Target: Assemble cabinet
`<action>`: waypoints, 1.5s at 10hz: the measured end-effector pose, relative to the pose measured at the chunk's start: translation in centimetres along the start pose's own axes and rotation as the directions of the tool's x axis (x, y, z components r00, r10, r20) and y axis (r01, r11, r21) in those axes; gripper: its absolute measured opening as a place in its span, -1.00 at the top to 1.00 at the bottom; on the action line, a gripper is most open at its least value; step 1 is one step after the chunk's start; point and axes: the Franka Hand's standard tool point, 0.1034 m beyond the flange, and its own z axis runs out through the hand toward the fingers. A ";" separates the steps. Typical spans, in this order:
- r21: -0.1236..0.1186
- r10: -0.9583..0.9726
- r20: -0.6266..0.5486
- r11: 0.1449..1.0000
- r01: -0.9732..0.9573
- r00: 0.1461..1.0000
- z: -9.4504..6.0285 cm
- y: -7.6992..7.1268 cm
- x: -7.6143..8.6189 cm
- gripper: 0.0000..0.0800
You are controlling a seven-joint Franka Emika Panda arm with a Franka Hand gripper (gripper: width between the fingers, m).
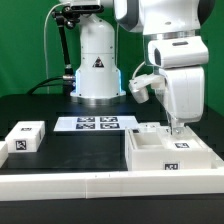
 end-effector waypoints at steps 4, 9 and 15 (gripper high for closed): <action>0.000 0.001 0.001 1.000 -0.001 1.000 0.0 0.0 -0.1 -0.24; 0.000 0.002 0.001 1.000 -0.002 1.000 0.0 0.0 -0.1 -0.99; -0.012 -0.022 0.027 1.000 0.023 0.999 -3.0 -3.4 0.4 -0.99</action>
Offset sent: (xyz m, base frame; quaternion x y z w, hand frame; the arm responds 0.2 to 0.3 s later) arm 0.0000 0.0000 0.0000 0.0000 0.0000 0.0000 1.0000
